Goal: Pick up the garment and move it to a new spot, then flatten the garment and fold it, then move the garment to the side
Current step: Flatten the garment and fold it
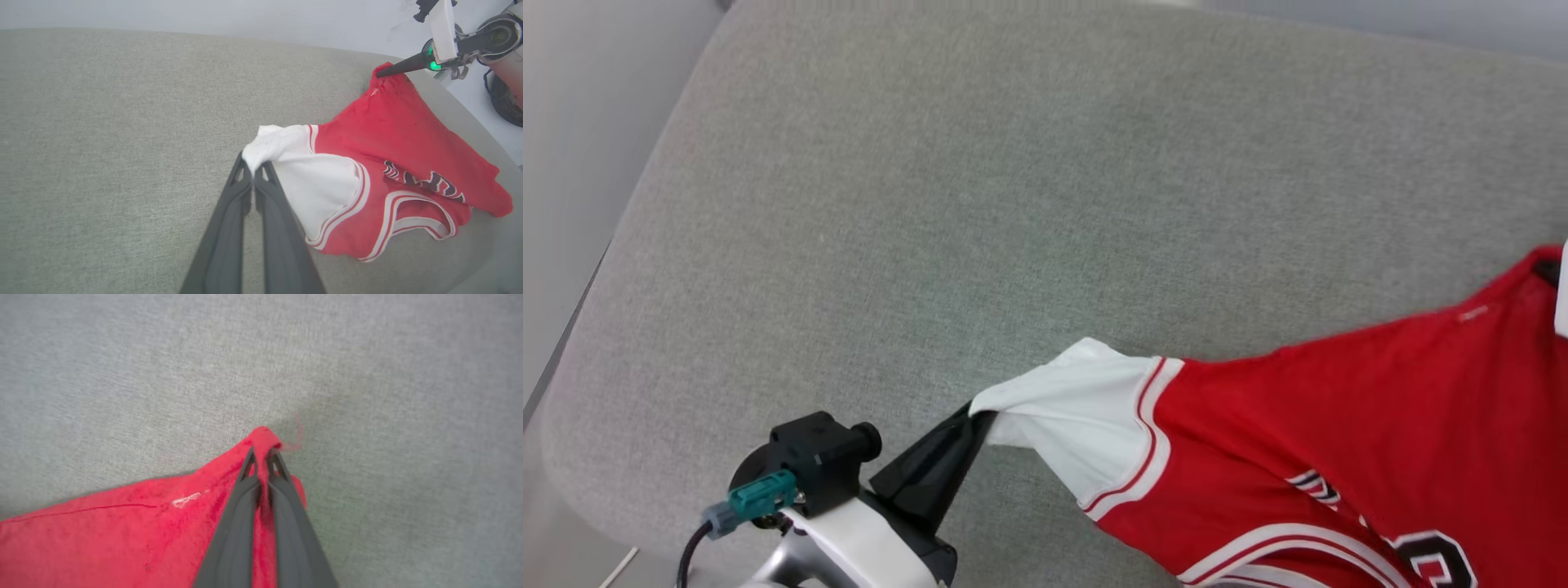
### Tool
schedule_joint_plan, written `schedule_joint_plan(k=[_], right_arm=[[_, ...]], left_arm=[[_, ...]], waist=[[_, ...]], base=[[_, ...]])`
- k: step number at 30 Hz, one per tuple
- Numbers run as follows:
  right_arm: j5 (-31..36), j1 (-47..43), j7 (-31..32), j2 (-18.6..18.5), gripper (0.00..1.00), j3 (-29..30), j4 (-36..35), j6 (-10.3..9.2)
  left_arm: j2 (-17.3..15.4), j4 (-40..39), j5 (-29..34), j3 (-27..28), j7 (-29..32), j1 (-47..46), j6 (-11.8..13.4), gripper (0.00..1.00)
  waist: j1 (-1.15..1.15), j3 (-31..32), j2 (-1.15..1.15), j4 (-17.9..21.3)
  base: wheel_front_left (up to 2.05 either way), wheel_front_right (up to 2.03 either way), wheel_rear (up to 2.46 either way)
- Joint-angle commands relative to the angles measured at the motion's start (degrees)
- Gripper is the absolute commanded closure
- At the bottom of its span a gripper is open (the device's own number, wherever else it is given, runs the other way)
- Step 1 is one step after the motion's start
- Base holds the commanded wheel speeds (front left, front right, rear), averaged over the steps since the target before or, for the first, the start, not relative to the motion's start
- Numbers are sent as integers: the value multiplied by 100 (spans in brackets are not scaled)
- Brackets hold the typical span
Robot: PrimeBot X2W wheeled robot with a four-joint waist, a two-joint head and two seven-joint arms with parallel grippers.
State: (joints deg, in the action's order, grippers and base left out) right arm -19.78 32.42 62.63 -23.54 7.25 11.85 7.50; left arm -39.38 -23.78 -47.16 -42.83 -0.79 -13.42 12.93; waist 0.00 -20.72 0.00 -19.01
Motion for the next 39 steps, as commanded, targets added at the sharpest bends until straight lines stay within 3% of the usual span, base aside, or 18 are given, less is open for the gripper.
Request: schedule_joint_plan(k=[1,12,23,39], right_arm=[[-127,166,-164,8,100,3,-16,-2],[-759,579,-669,121,100,-141,-578,-2],[-1053,1167,-1002,357,100,-247,-1438,-2],[-1155,1182,-1281,832,100,-130,-2131,-2]], left_arm=[[-85,-17,-17,60,-38,53,61,100],[-674,-480,-142,750,-160,87,376,100],[-1189,-1042,-153,1890,-220,-776,669,100],[-1488,-643,-201,2721,50,-2395,605,100]], waist=[[0,318,0,231],[0,1297,0,991],[0,1697,0,1649],[0,1783,0,2250]], base=[[0,0,0],[0,0,0],[0,0,0],[0,0,0]])
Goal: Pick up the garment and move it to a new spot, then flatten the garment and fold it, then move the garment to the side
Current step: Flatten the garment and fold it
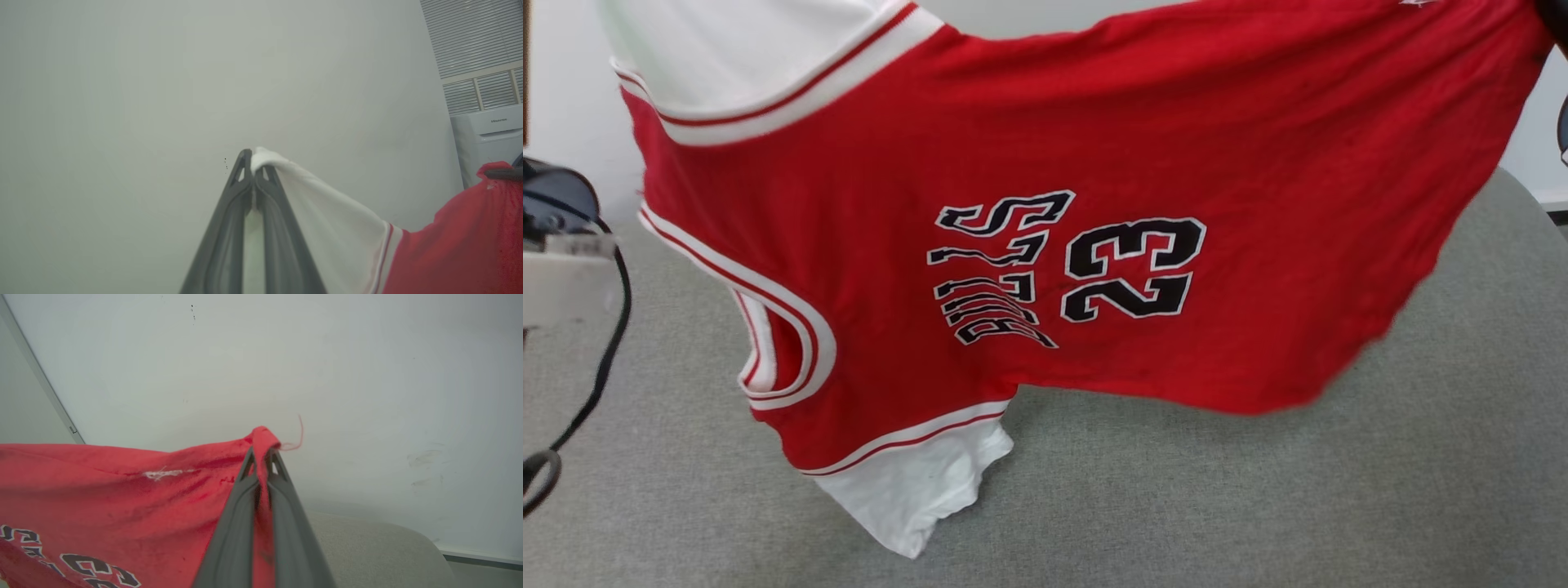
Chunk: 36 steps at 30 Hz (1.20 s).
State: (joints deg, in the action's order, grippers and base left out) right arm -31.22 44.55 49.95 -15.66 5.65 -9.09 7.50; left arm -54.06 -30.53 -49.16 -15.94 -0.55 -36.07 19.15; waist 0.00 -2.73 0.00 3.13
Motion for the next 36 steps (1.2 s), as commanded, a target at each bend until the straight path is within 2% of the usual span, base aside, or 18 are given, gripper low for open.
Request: schedule_joint_plan(k=[1,9,16,17,19,21,23,24,26,32,36], right_arm=[[-22,-35,-8,71,100,38,-76,-2],[-38,57,-54,70,100,143,-254,-2],[-37,515,-290,-109,100,210,-145,-2],[40,927,-487,-170,100,191,51,-2],[119,1274,-615,-195,100,166,235,-2],[443,2079,-1054,-191,100,57,734,-2],[617,2506,-1332,-168,100,13,1016,-2],[859,2968,-1710,-177,100,-6,1380,-3],[1183,3404,-2177,-339,100,-208,1703,-3],[1604,4350,-3370,-359,100,-513,2858,-4],[1657,4431,-3917,-363,100,-712,3517,-4]], left_arm=[[-29,63,4,48,39,-222,-35,100],[77,432,35,19,119,-946,-215,100],[379,1223,17,-140,183,-2148,-632,100],[526,1657,140,-266,244,-2870,-856,100],[623,1974,204,-337,333,-3397,-981,100],[855,2728,424,-511,381,-4474,-1265,100],[972,3145,545,-566,366,-5026,-1403,100],[1115,3630,658,-607,266,-5580,-1538,100],[1307,4126,732,-607,103,-6078,-1622,100],[1817,5405,904,-726,-419,-6974,-1895,100],[2075,5933,916,-857,-782,-6837,-2062,100]], waist=[[0,-33,0,60],[0,-344,0,129],[0,-1114,0,80],[0,-1556,0,61],[0,-1883,0,44],[0,-2453,0,12],[0,-2718,0,-1],[0,-2942,0,-27],[0,-3134,0,-55],[0,-3532,0,-187],[0,-3648,0,-306]], base=[[0,0,0],[0,0,0],[0,0,0],[0,0,0],[0,0,0],[0,0,0],[0,0,0],[0,0,0],[0,0,0],[0,0,0],[0,0,0]])
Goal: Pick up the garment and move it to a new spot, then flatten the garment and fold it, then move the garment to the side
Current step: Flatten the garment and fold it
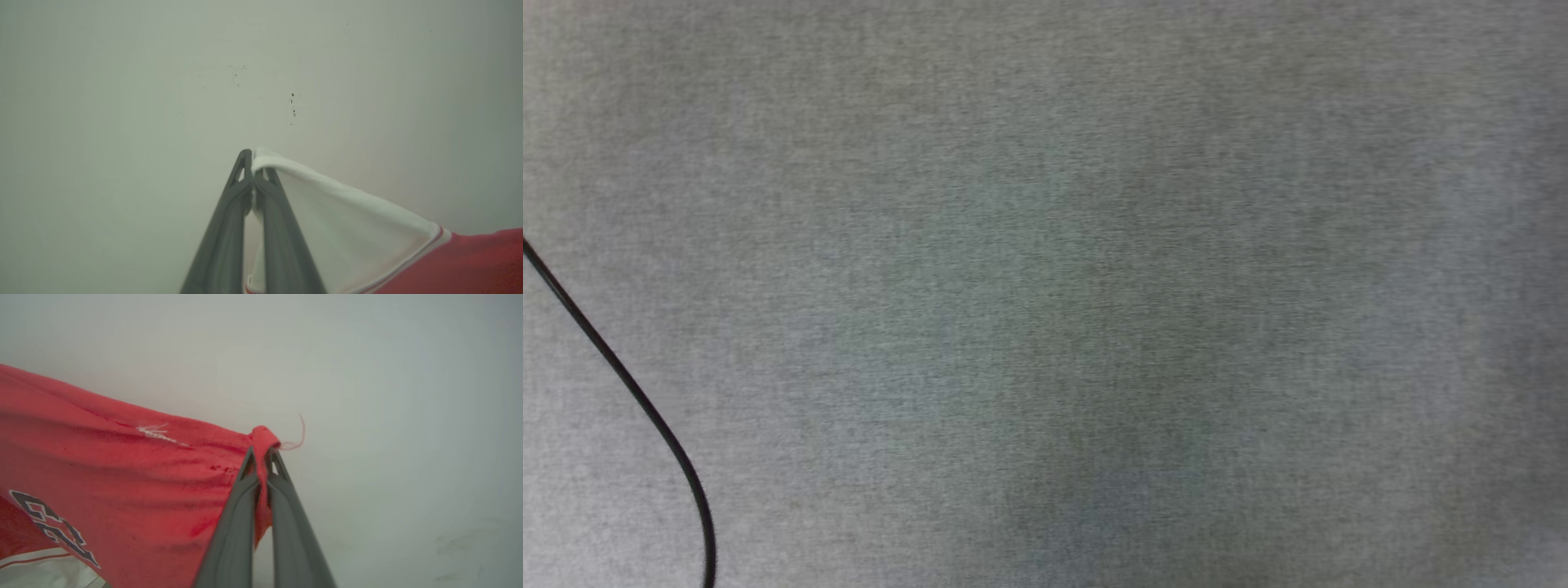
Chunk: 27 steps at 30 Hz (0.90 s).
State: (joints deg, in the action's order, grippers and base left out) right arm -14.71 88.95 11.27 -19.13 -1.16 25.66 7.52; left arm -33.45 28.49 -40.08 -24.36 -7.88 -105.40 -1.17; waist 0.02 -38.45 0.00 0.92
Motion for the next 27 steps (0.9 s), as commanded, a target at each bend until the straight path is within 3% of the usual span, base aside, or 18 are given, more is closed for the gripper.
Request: schedule_joint_plan(k=[1,11,19,27], right_arm=[[5,-67,-162,-20,100,-78,189,-6],[-146,-1237,-1140,-144,100,-785,1141,-5],[-761,-2568,-1329,-261,100,-1339,1314,-5],[-1571,-4082,-1480,-718,100,-1875,1109,-5]], left_arm=[[62,115,6,-52,-135,217,-73,100],[477,145,-285,-295,-659,2410,-308,100],[651,-573,-320,-358,-733,4757,-35,100],[408,-1265,-378,-546,-723,6986,69,100]], waist=[[-2,-83,0,-108],[-2,191,0,-372],[-2,812,0,-492],[-2,1693,0,-558]], base=[[0,0,0],[0,0,0],[0,0,0],[0,0,0]])
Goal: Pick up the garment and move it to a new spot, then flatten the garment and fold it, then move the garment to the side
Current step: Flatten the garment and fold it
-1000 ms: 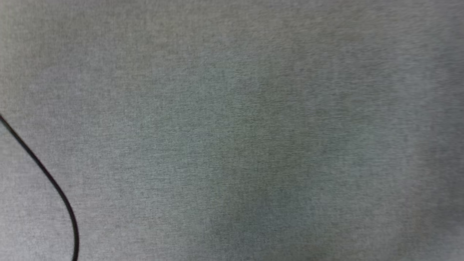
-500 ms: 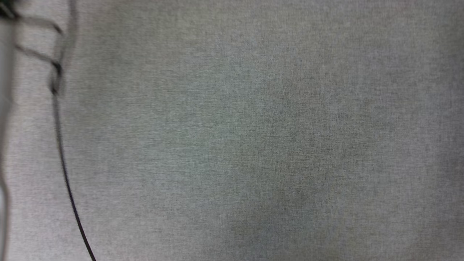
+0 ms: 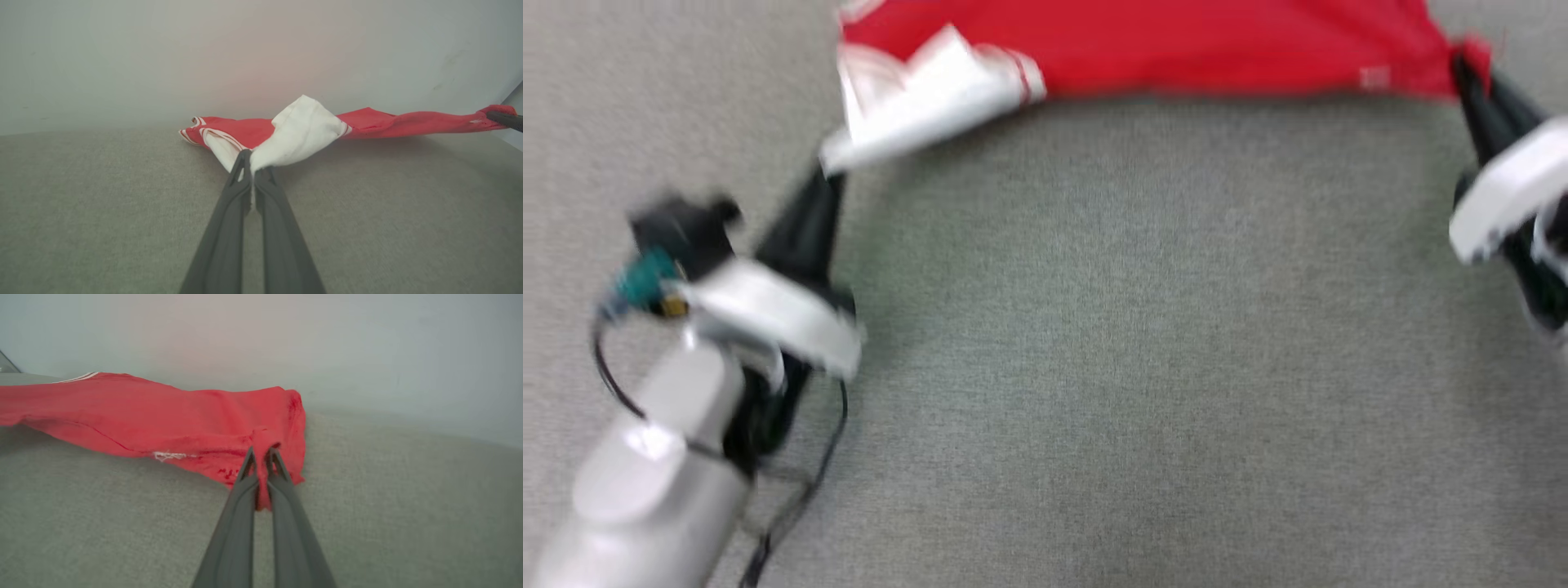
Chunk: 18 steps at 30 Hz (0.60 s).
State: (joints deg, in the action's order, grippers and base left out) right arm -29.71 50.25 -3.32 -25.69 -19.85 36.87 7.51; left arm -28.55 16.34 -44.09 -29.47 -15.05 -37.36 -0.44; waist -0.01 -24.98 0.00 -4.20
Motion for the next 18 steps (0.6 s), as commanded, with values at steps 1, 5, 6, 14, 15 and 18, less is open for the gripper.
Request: schedule_joint_plan(k=[1,5,6,14,15,18], right_arm=[[-178,-410,-4,-86,100,-25,-11,-4],[-544,-1122,91,-202,100,-79,-157,-4],[-631,-1299,104,-229,100,-71,-212,-4],[-1258,-2755,183,-375,100,19,-838,-4],[-1330,-2925,229,-377,100,55,-898,-4],[-1446,-3427,339,-424,100,140,-1147,-4]], left_arm=[[-155,-109,58,-122,13,424,-10,100],[-371,-396,-59,-263,131,1263,85,100],[-450,-483,-97,-270,176,1459,112,100],[-1146,-1459,-428,-514,767,2811,184,100],[-1219,-1583,-486,-528,828,2959,211,100],[-1449,-1961,-636,-577,1006,3372,285,100]], waist=[[1,463,0,-50],[1,869,0,-34],[1,960,0,-25],[1,1570,0,-45],[1,1624,0,-39],[1,1778,0,-35]], base=[[0,0,0],[0,0,0],[0,0,0],[0,0,0],[0,0,0],[0,0,0]])
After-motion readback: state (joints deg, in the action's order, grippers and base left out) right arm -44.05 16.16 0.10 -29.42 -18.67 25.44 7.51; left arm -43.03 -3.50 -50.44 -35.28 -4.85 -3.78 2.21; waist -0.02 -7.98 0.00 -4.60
